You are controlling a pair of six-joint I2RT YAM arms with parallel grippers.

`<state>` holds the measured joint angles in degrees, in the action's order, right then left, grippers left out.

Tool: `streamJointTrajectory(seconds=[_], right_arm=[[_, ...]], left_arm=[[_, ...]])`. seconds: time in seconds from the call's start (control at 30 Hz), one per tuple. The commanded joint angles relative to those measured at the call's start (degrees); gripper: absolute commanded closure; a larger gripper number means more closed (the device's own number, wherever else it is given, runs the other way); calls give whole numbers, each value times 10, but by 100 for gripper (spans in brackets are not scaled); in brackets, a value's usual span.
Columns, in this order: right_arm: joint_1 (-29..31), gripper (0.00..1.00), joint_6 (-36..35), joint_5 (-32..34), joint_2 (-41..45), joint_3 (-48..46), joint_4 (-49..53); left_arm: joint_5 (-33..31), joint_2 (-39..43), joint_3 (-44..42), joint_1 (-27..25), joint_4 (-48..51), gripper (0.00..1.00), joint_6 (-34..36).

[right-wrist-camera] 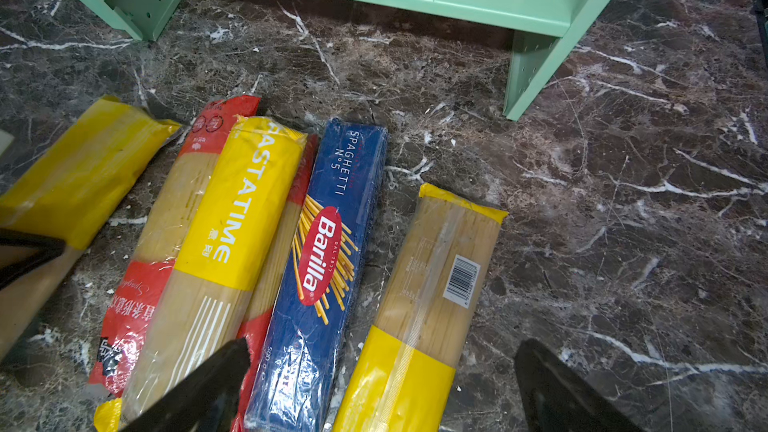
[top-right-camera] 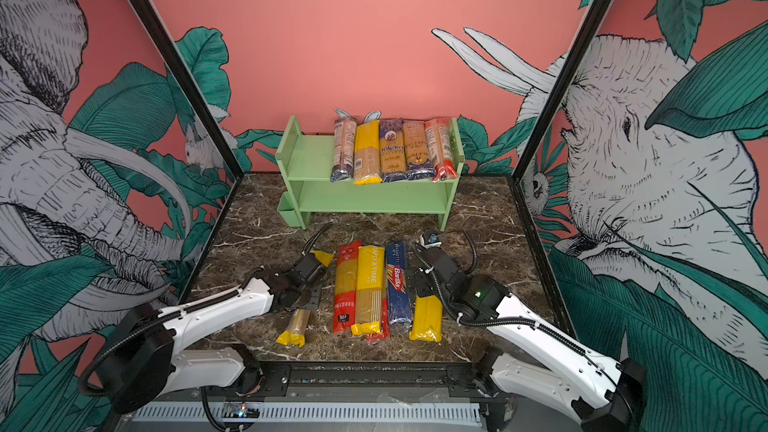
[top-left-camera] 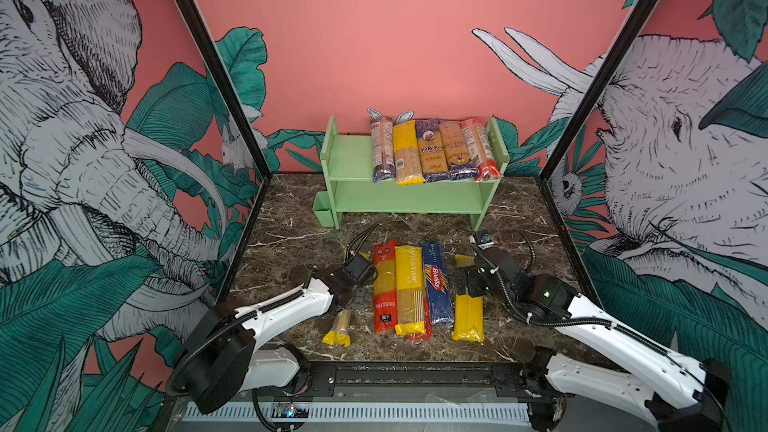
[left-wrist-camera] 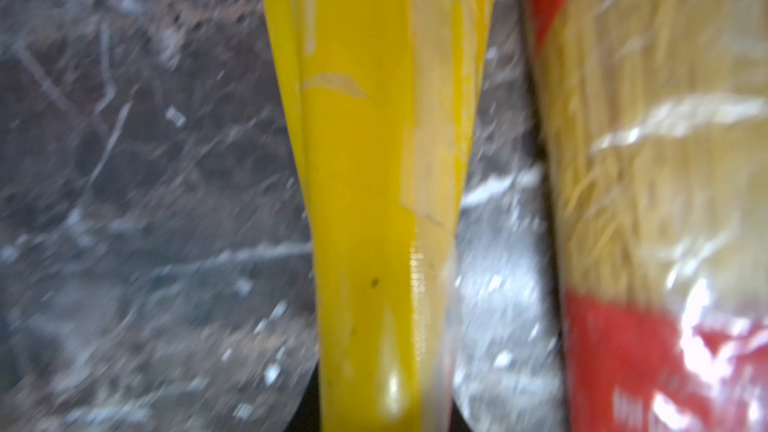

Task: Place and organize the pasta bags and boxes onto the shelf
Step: 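Lift the yellow-and-clear pack upright to the upper shelf with the left gripper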

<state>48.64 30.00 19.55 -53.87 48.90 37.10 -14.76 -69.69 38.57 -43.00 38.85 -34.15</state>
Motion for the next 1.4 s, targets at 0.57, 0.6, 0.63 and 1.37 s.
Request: streamJointTrajectory(seconds=[0.57,0.6,0.63,1.37], right_arm=[[-2,1,-27,-1,30,38,-11],[-2,1,-29,0,30,44,-9],[-2,1,-32,1,28,51,-8],[-15,1,-65,32,-48,168,21]], left_arm=[[-126,28,519,1,268,100,154],[-131,6,557,2,270,100,168],[-137,-16,596,2,272,100,183],[-56,-414,1088,132,104,100,330]])
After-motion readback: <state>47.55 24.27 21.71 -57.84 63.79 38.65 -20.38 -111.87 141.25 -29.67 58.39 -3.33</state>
